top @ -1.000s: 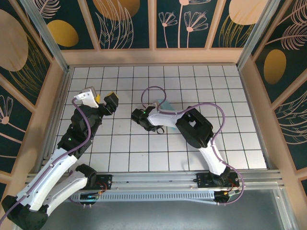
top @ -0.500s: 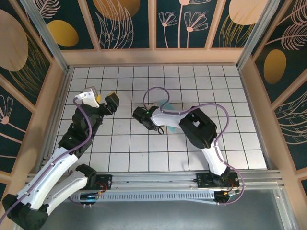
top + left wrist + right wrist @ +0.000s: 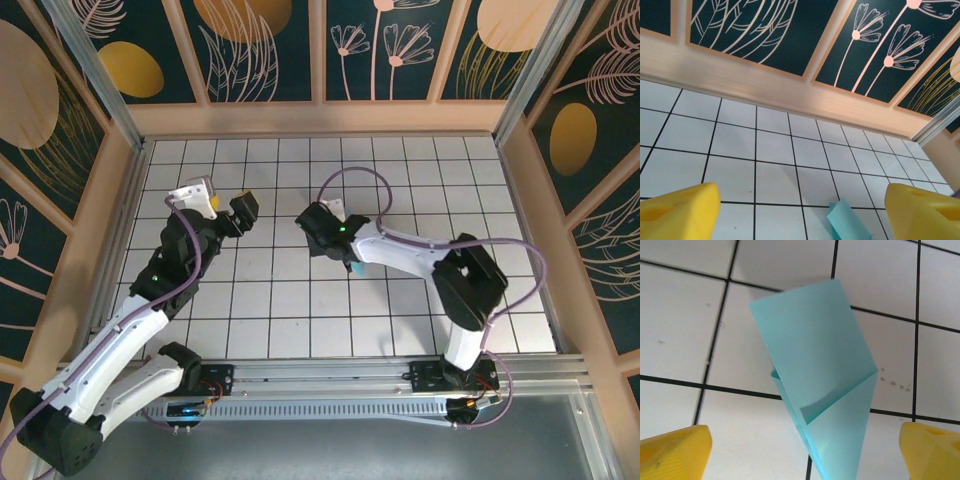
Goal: Fold a paper plane with a square sheet of paper (fold left side to right side)
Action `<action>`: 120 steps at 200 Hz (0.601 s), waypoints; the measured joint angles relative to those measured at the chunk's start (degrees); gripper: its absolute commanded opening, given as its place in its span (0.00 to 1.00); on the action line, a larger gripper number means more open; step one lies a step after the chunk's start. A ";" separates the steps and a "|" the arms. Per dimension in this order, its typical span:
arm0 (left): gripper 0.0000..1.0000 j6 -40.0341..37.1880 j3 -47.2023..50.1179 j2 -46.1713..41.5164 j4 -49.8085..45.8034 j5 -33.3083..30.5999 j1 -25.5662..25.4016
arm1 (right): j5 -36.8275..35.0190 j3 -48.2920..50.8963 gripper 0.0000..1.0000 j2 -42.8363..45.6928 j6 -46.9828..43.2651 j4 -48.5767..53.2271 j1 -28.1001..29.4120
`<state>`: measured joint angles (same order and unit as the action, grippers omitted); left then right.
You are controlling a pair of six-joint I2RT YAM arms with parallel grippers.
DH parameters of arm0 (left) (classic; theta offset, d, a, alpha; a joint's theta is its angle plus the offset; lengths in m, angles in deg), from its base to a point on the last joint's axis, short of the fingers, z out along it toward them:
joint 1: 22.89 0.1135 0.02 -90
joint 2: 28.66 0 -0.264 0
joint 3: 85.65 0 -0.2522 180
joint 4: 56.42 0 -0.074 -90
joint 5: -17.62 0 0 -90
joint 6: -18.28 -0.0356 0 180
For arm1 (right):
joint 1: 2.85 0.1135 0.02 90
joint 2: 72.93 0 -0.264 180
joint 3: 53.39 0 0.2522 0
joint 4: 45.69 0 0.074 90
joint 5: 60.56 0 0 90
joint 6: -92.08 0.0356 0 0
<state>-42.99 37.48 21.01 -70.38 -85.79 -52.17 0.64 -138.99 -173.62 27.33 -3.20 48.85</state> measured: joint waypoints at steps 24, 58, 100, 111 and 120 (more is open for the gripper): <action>0.84 0.50 -0.22 1.84 0.13 1.46 0.00 | 4.59 4.31 0.99 6.38 0.15 -5.27 -2.64; 0.80 3.21 -0.61 6.05 0.92 4.92 0.00 | 12.96 12.81 0.99 15.58 1.44 -13.70 -9.77; 0.72 8.07 -0.61 13.57 3.02 10.95 0.00 | 23.56 24.22 0.99 25.24 5.05 -21.99 -19.69; 0.69 9.51 -0.61 16.15 3.96 13.16 0.00 | 26.36 26.91 0.99 27.34 5.90 -23.80 -21.84; 0.69 10.71 -0.66 18.32 4.59 14.95 0.00 | 28.85 29.27 0.99 29.11 6.84 -25.44 -24.04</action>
<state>-32.28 36.82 39.33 -65.79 -70.84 -52.17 29.49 -109.72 -144.50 34.17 -28.64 24.81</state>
